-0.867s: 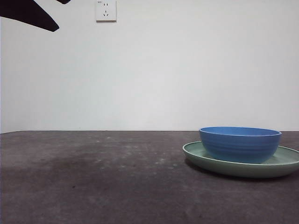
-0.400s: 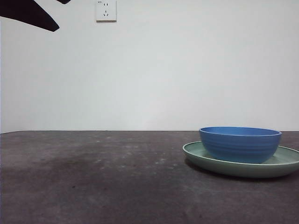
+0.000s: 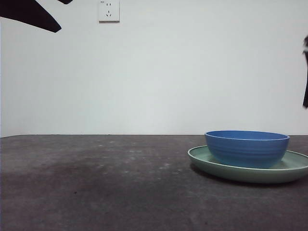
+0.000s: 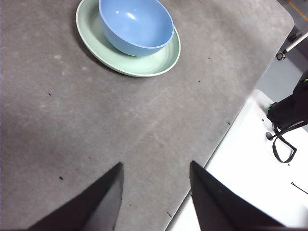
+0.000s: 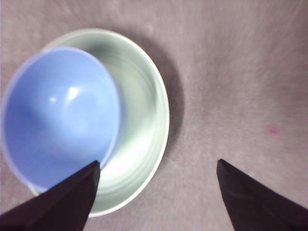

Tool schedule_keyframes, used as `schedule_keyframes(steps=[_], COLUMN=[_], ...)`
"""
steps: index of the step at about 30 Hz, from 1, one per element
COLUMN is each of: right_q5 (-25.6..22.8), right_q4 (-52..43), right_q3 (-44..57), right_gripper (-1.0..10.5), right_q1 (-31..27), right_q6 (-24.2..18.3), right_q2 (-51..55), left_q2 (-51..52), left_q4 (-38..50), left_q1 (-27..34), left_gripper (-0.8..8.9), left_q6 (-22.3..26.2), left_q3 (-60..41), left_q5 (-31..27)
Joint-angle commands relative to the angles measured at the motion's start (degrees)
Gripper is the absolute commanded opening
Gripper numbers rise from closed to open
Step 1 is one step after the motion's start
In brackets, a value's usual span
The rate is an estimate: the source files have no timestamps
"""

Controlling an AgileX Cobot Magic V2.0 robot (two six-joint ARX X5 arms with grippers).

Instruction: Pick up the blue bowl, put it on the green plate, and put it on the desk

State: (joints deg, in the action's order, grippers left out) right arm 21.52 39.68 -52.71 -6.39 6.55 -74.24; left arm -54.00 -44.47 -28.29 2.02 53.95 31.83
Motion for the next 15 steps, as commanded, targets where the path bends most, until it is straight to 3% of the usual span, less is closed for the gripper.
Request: schedule_keyframes(steps=[1,15], right_q5=[0.6,1.4], right_q4=[-2.1,-11.7], right_q3=[-1.0,-1.0], right_gripper=[3.5,2.7], right_q1=[0.1,2.2], right_q6=[-1.5,-1.4], right_q2=[-4.1,-17.8], left_q2=[-0.3,-0.3], left_q4=[0.7,0.7], left_q1=[-0.3,-0.3], left_gripper=[2.22,2.22], left_q6=[0.5,0.5], left_q3=[0.7,0.7], left_q5=[0.4,0.4])
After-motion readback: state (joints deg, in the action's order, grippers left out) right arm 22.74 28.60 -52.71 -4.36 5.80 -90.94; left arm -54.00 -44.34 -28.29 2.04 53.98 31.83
